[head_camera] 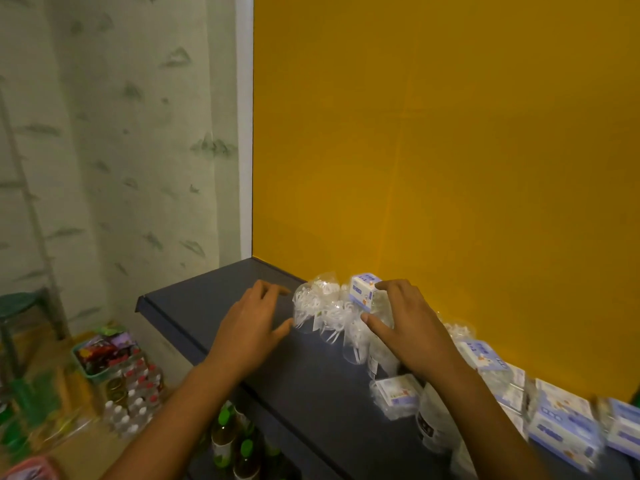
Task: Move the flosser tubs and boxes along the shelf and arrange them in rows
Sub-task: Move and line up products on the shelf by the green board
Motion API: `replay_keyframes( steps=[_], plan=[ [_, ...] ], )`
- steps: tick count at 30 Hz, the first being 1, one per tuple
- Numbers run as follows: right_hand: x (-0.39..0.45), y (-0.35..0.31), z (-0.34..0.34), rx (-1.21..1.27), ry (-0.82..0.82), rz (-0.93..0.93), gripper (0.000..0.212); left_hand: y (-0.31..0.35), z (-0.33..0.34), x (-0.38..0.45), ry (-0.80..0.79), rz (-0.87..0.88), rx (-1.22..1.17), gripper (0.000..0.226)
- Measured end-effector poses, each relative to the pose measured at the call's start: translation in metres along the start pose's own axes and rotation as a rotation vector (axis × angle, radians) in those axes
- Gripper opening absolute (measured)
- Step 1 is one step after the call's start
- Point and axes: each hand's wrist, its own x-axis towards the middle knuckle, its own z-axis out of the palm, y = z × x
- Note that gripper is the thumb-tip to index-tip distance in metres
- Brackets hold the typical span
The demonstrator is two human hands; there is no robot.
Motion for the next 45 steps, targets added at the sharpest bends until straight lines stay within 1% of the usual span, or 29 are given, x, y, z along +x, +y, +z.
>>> replay_keyframes(
  steps=[6, 11, 13, 15, 19, 22, 25, 30, 34, 37, 40, 43, 45],
  plan=[
    [0.025, -0.002, 0.011, -0.061, 0.042, 0.056, 0.056, -0.034, 0.017, 0.039, -0.009, 0.089, -0.094, 0.048],
    [0.039, -0.016, 0.020, -0.118, 0.082, 0.111, 0.051, -0.066, 0.033, 0.080, -0.141, 0.181, -0.248, 0.045],
    [0.045, -0.022, 0.024, -0.139, 0.106, 0.135, 0.049, -0.077, 0.042, 0.094, -0.168, 0.231, -0.300, 0.047],
    [0.048, -0.028, 0.029, -0.152, 0.137, 0.154, 0.047, -0.084, 0.052, 0.103, -0.200, 0.271, -0.342, 0.050],
    [0.043, -0.042, 0.043, -0.173, 0.151, 0.141, 0.038, -0.088, 0.072, 0.110, -0.329, 0.285, -0.437, 0.062],
    [0.041, -0.047, 0.045, -0.179, 0.161, 0.169, 0.036, -0.089, 0.084, 0.112, -0.363, 0.286, -0.494, 0.069],
    [0.041, -0.046, 0.046, -0.199, 0.163, 0.207, 0.036, -0.087, 0.092, 0.112, -0.343, 0.270, -0.557, 0.071],
    [0.040, -0.046, 0.047, -0.222, 0.157, 0.266, 0.038, -0.083, 0.104, 0.111, -0.307, 0.222, -0.597, 0.066],
    [0.041, -0.048, 0.045, -0.235, 0.153, 0.291, 0.039, -0.085, 0.105, 0.114, -0.299, 0.223, -0.606, 0.065],
    [0.043, -0.048, 0.042, -0.249, 0.158, 0.300, 0.040, -0.089, 0.099, 0.120, -0.256, 0.183, -0.620, 0.074],
    [0.047, -0.046, 0.041, -0.251, 0.163, 0.313, 0.040, -0.090, 0.089, 0.127, -0.190, 0.138, -0.685, 0.083],
    [0.053, -0.044, 0.043, -0.255, 0.163, 0.358, 0.045, -0.093, 0.074, 0.132, -0.117, 0.140, -0.775, 0.074],
    [0.056, -0.040, 0.047, -0.261, 0.145, 0.401, 0.051, -0.098, 0.067, 0.133, -0.106, 0.126, -0.852, 0.072]
  ],
)
